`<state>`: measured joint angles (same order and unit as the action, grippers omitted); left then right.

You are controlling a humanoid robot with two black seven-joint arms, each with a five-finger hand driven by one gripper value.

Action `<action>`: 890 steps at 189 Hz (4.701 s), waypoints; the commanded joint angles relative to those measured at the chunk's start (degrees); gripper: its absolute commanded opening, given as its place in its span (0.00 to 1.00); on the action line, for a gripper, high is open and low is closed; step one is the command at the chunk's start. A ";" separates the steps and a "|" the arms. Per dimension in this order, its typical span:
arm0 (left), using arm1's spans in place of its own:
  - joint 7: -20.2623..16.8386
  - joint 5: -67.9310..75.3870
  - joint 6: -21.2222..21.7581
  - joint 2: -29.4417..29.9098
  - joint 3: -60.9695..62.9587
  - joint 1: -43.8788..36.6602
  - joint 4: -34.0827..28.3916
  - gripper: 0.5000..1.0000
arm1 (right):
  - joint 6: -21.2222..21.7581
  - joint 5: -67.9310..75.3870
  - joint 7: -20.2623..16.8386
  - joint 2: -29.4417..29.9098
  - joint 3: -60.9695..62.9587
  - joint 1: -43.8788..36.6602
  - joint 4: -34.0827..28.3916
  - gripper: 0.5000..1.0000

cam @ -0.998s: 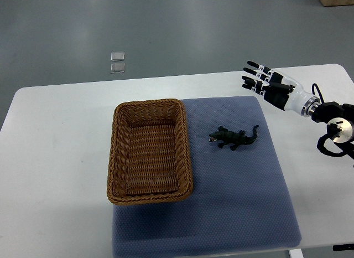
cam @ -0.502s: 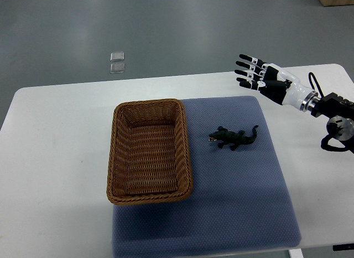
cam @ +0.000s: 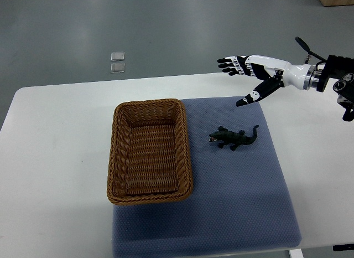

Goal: Place crocodile in brown basket with right hand
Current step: 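Move the open right hand down over the toy crocodile, then close the right hand fingers around the toy crocodile's body, then lift the crocodile and carry it over the wicker basket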

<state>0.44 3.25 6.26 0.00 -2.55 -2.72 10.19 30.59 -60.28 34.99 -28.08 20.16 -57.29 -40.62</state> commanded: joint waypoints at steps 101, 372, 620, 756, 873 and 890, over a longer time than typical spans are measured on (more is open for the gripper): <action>0.09 0.00 -0.02 0.00 0.00 0.00 0.00 1.00 | -13.36 -26.99 0.01 0.84 -15.59 -3.97 -5.96 0.95; 0.09 0.00 -0.02 0.00 0.00 0.00 0.00 1.00 | -23.56 -27.08 0.01 4.44 -23.94 -3.62 -3.32 0.94; 0.00 0.00 -0.02 0.00 0.00 0.00 0.00 1.00 | -29.62 -27.17 0.01 6.02 -29.04 -5.02 -1.57 0.44; 0.00 0.00 0.07 0.00 0.00 0.00 0.00 1.00 | -31.21 -26.03 0.01 5.58 -27.98 -8.45 -1.48 0.00; 0.00 0.00 -0.02 0.00 0.00 0.00 0.00 1.00 | -28.04 -25.76 0.01 16.57 -27.90 -19.70 -2.09 0.02; 0.00 0.00 0.07 0.00 0.00 0.00 0.00 1.00 | -27.69 -25.85 0.01 20.09 -27.98 -21.28 -2.27 0.02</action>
<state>0.44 3.25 6.28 0.00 -2.55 -2.72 10.18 2.43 -86.09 35.00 -11.73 -7.73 -76.82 -42.73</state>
